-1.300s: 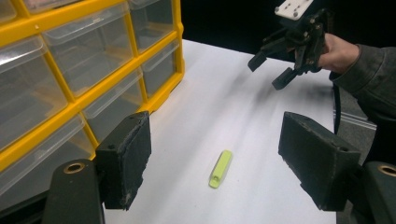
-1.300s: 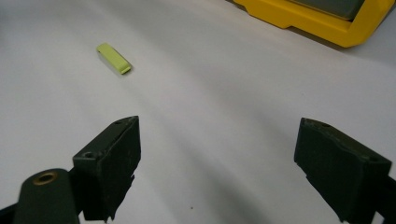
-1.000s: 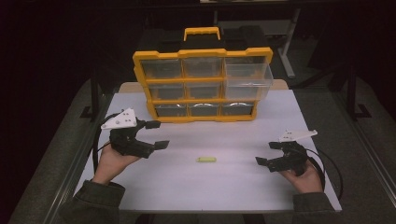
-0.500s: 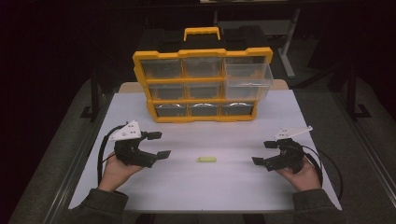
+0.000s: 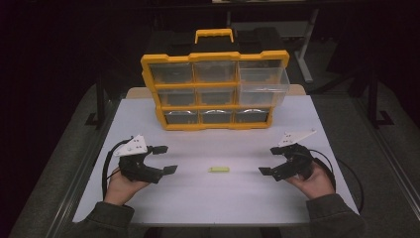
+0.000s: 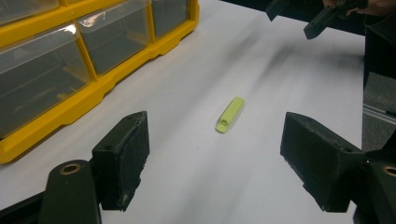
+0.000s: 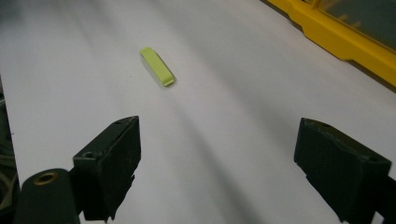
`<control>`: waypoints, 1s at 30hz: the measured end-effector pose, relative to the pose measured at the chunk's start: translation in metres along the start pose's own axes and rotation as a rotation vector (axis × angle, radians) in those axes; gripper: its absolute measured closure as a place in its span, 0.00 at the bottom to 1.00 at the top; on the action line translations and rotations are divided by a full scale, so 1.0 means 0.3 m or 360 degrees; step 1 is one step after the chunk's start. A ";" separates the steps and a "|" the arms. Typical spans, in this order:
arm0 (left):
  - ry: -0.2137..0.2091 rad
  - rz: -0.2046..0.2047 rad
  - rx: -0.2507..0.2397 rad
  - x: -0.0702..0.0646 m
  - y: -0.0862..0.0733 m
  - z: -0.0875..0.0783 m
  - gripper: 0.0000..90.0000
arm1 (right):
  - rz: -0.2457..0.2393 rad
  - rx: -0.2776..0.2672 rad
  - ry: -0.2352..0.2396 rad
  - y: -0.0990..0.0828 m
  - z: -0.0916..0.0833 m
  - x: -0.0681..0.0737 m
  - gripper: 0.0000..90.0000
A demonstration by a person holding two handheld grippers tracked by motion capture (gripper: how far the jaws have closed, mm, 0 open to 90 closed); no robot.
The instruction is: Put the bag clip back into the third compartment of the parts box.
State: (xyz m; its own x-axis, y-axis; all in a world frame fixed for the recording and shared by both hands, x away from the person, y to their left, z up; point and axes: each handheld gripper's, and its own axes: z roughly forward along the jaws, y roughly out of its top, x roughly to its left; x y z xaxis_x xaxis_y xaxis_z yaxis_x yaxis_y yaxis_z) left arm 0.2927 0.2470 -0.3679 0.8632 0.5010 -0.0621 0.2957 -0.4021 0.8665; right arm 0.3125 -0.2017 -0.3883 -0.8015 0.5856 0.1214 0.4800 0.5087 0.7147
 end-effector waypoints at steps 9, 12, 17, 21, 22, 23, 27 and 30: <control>0.0002 0.0002 0.0002 0.003 -0.011 0.008 0.26 | -0.0119 0.0093 0.0048 0.077 0.041 0.028 0.18; 0.0004 -0.0005 0.0004 0.005 -0.013 0.006 0.25 | -0.0157 0.0109 0.0071 0.099 0.054 0.040 0.20; 0.0000 -0.0009 0.0007 0.007 -0.013 0.005 0.25 | -0.0219 0.0153 0.0103 0.128 0.087 0.059 0.24; -0.0012 -0.0024 0.0011 0.010 -0.015 0.005 0.25 | -0.0283 0.0166 0.0133 0.159 0.119 0.072 0.26; -0.0014 -0.0024 0.0010 0.011 -0.016 0.005 0.25 | -0.0292 0.0166 0.0143 0.166 0.127 0.076 0.26; -0.0013 -0.0025 0.0009 0.010 -0.016 0.005 0.25 | -0.0302 0.0170 0.0155 0.172 0.137 0.077 0.26; -0.0014 -0.0027 -0.0001 0.011 -0.015 0.001 0.25 | -0.0348 0.0201 0.0181 0.196 0.178 0.083 0.28; -0.0008 -0.0019 -0.0005 0.011 -0.015 -0.001 0.25 | -0.0376 0.0235 0.0199 0.218 0.203 0.098 0.31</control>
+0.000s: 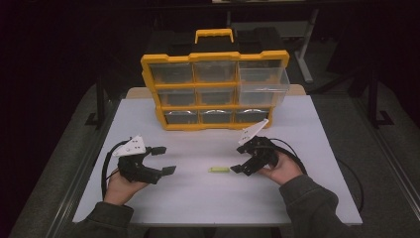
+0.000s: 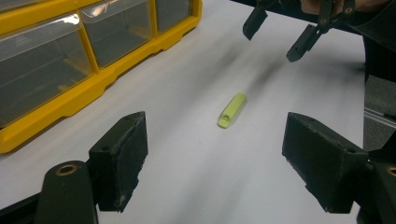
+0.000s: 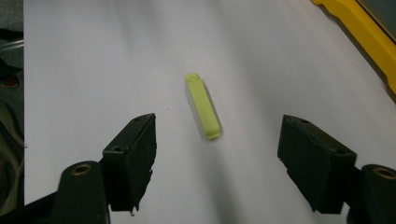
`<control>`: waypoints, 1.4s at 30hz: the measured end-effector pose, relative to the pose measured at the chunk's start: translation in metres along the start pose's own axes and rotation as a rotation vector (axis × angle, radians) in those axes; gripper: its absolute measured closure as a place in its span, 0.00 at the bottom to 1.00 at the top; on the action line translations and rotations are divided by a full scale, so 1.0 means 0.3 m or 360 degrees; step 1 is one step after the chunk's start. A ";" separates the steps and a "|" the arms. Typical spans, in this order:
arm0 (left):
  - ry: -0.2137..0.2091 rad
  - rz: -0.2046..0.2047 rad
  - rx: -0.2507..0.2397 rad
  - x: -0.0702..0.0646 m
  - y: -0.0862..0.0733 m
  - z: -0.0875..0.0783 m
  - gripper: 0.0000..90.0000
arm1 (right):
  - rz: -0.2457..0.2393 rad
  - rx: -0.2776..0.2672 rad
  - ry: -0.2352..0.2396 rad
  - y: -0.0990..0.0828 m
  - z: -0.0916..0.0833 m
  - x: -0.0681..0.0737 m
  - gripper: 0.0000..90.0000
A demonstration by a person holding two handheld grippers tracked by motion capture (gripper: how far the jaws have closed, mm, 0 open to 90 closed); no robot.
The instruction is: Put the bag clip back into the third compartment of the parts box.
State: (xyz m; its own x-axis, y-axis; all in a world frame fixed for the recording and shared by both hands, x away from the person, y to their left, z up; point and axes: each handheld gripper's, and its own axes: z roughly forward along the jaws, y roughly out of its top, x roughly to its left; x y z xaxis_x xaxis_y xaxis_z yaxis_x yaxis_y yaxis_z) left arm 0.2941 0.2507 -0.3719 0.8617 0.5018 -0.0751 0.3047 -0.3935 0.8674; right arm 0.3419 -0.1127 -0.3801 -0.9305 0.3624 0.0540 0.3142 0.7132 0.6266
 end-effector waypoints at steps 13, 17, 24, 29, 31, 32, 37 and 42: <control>0.0004 0.0000 0.0003 0.000 0.000 -0.001 0.24 | -0.0118 0.0062 0.0088 0.061 0.101 -0.018 0.42; 0.0004 -0.0002 0.0000 -0.001 0.001 -0.003 0.23 | -0.0146 0.0074 0.0101 0.071 0.124 -0.018 0.45; 0.0003 0.0002 -0.0001 -0.002 0.002 -0.006 0.23 | -0.0174 0.0110 0.0142 0.081 0.163 -0.020 0.51; 0.0005 -0.0012 -0.0011 -0.003 0.003 -0.010 0.23 | -0.0177 0.0144 0.0176 0.087 0.186 -0.021 0.56; 0.0004 -0.0016 -0.0012 -0.002 0.003 -0.010 0.23 | -0.0192 0.0157 0.0172 0.087 0.199 -0.022 0.57; 0.0004 -0.0016 -0.0013 -0.002 0.003 -0.011 0.23 | -0.0204 0.0164 0.0176 0.087 0.205 -0.024 0.58; 0.0000 -0.0014 -0.0011 -0.001 0.003 -0.012 0.23 | -0.0246 0.0201 0.0182 0.084 0.227 -0.025 0.63; -0.0007 -0.0018 -0.0013 -0.002 0.003 -0.010 0.23 | -0.0252 0.0225 0.0184 0.080 0.231 -0.029 0.66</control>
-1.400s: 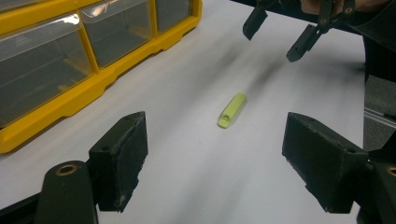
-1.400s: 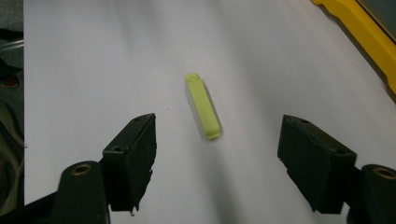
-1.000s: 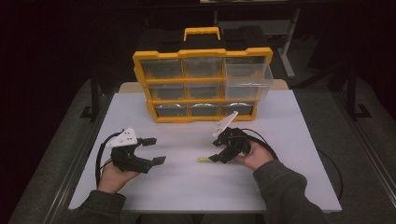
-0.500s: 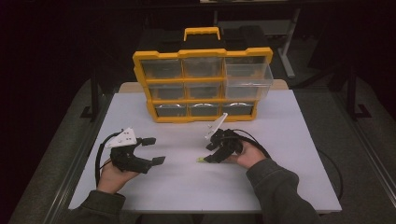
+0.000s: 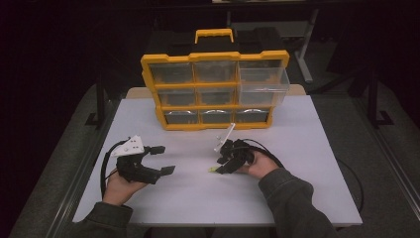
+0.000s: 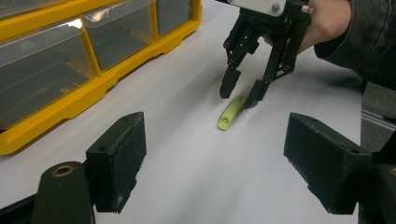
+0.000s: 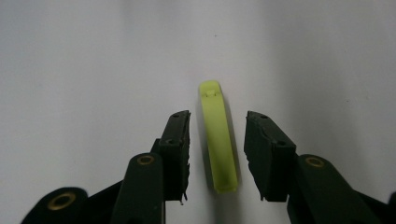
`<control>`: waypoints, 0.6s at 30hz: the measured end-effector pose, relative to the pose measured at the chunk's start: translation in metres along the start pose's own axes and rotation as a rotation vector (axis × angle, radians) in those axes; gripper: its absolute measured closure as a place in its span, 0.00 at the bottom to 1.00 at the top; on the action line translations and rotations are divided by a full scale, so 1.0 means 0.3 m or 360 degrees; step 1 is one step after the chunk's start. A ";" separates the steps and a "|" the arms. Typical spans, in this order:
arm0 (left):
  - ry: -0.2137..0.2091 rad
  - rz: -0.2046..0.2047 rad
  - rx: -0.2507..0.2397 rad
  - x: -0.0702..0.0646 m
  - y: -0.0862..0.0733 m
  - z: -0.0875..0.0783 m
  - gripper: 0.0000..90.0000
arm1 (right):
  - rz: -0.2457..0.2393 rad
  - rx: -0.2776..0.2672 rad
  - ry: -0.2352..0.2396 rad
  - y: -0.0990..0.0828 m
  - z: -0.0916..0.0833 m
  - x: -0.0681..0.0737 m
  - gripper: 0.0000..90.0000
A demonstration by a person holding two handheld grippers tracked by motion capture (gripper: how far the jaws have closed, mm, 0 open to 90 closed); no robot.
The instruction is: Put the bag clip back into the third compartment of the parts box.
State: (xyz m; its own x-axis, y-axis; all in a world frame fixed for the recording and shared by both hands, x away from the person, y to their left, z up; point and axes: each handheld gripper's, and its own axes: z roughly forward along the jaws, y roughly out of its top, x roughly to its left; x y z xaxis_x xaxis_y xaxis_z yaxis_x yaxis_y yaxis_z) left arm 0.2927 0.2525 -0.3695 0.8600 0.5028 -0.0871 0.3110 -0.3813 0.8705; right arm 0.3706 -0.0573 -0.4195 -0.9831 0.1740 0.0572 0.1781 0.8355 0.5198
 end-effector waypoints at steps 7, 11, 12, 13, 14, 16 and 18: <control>-0.0002 -0.0002 -0.0003 0.000 0.000 0.000 0.23 | -0.0009 0.0036 -0.0001 -0.002 0.014 -0.005 0.70; -0.0002 0.0002 0.0001 0.001 0.000 0.001 0.23 | -0.0019 0.0045 0.0005 0.000 0.021 -0.005 0.72; -0.0002 0.0000 0.0000 0.000 0.000 0.001 0.23 | -0.0029 0.0048 0.0003 0.000 0.023 -0.005 0.73; -0.0003 0.0000 0.0000 0.000 0.000 0.001 0.23 | -0.0030 0.0050 0.0007 0.001 0.026 -0.004 0.73; -0.0004 0.0001 -0.0001 0.000 0.000 0.001 0.23 | -0.0036 0.0054 0.0008 0.001 0.028 -0.004 0.74; -0.0004 -0.0001 -0.0001 0.000 0.000 0.001 0.23 | -0.0041 0.0065 0.0011 0.003 0.032 -0.002 0.76; -0.0004 -0.0003 -0.0003 0.000 0.000 0.000 0.23 | -0.0057 0.0070 0.0009 0.004 0.034 -0.003 0.77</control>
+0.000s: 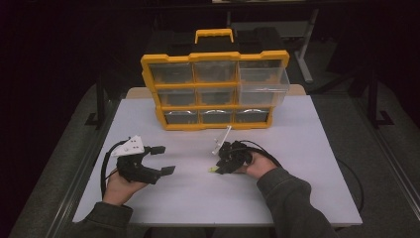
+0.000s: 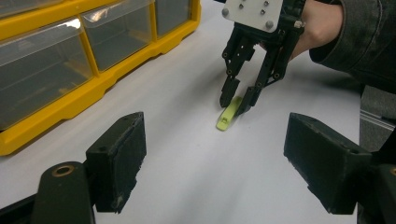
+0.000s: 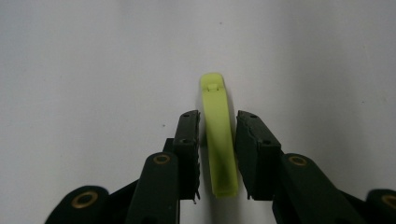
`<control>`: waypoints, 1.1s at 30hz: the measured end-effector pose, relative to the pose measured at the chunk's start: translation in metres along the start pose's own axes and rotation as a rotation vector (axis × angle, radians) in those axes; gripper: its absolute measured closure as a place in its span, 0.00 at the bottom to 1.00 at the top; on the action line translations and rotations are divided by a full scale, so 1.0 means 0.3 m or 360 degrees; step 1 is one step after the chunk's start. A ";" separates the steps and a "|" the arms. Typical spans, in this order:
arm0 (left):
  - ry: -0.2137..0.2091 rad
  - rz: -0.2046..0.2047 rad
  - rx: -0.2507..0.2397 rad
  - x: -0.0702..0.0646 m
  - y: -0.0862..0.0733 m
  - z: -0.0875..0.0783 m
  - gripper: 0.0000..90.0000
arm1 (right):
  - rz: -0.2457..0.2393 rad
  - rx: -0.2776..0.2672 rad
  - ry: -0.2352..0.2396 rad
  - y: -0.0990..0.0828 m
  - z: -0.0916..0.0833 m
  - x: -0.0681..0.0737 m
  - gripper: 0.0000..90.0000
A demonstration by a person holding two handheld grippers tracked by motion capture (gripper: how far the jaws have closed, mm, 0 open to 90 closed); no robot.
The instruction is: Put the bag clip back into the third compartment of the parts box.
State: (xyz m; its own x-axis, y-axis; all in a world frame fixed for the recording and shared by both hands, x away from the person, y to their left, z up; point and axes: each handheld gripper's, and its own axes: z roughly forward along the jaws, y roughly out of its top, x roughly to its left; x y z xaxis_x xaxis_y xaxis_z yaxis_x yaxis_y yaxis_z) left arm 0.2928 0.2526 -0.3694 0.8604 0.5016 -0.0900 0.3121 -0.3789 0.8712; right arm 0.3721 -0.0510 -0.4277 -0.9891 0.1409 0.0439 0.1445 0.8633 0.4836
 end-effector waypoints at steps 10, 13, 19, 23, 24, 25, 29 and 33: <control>-0.0001 0.0003 -0.0002 0.001 0.000 -0.002 0.23 | -0.0039 0.0012 -0.0010 0.004 0.006 -0.004 0.82; -0.0003 -0.0001 -0.0002 0.000 0.000 0.000 0.23 | -0.0047 0.0012 -0.0017 0.004 0.006 -0.004 0.84; -0.0004 0.0000 -0.0002 0.000 0.000 0.000 0.23 | -0.0045 0.0012 -0.0005 0.003 0.005 -0.007 0.84; -0.0004 0.0002 0.0002 0.000 0.000 0.000 0.23 | -0.0041 0.0013 -0.0001 0.003 0.005 -0.008 0.85; -0.0004 0.0001 0.0002 0.000 0.000 0.000 0.23 | -0.0038 0.0013 0.0002 0.003 0.005 -0.009 0.85; -0.0005 0.0000 0.0000 0.000 0.000 0.000 0.23 | -0.0036 0.0011 0.0005 0.003 0.004 -0.009 0.85; -0.0003 -0.0003 -0.0003 -0.001 0.000 0.000 0.23 | -0.0029 -0.0017 0.0012 0.004 -0.003 -0.012 0.85; -0.0004 -0.0001 0.0002 -0.001 0.000 0.000 0.23 | -0.0032 -0.0025 0.0017 0.009 -0.013 -0.011 0.85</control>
State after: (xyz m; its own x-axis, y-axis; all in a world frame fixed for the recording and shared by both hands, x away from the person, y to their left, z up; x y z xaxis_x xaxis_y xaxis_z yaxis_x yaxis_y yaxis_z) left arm 0.2926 0.2524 -0.3694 0.8611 0.5000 -0.0919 0.3132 -0.3792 0.8707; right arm 0.3755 -0.0511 -0.4231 -0.9920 0.1183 0.0431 0.1239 0.8580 0.4984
